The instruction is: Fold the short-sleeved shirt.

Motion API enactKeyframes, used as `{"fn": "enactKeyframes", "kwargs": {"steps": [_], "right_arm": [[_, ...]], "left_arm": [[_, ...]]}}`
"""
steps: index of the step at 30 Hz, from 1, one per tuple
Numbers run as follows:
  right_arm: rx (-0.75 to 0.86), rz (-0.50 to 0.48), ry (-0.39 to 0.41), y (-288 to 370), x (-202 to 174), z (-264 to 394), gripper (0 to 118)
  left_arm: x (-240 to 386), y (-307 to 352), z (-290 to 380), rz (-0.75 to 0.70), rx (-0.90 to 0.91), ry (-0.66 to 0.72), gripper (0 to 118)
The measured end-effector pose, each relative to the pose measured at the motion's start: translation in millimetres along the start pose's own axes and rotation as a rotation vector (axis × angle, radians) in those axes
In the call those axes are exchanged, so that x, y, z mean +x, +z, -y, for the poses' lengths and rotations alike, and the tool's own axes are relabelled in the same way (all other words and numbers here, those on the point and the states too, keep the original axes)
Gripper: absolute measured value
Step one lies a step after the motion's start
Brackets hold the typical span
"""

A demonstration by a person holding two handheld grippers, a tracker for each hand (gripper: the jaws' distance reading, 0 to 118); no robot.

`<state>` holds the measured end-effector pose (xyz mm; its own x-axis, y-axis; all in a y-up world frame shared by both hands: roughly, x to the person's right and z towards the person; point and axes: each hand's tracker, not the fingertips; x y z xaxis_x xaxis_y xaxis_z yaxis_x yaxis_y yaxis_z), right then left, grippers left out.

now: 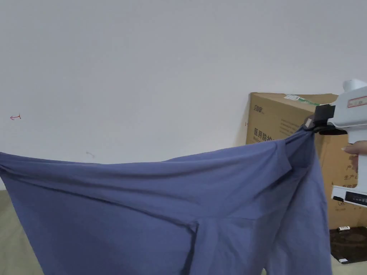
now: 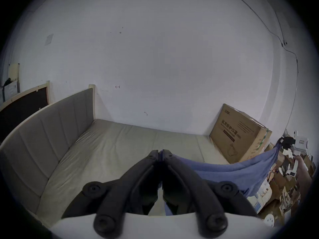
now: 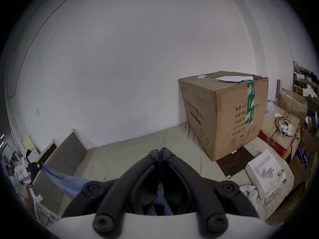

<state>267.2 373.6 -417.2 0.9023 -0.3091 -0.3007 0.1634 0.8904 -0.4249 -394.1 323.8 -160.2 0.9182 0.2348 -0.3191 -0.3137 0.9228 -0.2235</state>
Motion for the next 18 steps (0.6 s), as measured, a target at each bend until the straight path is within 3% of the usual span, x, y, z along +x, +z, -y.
{"fn": "enactKeyframes", "kwargs": {"steps": [9, 13, 18], "right_arm": [[-0.059, -0.013, 0.012, -87, -11, 45, 2], [-0.252, -0.031, -0.001, -119, 9, 132, 2], [-0.575, 0.054, 0.029, -135, 64, 266, 2]], "left_arm": [[-43, -20, 26, -0.090, 0.027, 0.047, 2], [-74, -15, 99, -0.126, -0.160, 0.024, 2], [-111, 4, 219, -0.146, -0.450, 0.117, 2]]}}
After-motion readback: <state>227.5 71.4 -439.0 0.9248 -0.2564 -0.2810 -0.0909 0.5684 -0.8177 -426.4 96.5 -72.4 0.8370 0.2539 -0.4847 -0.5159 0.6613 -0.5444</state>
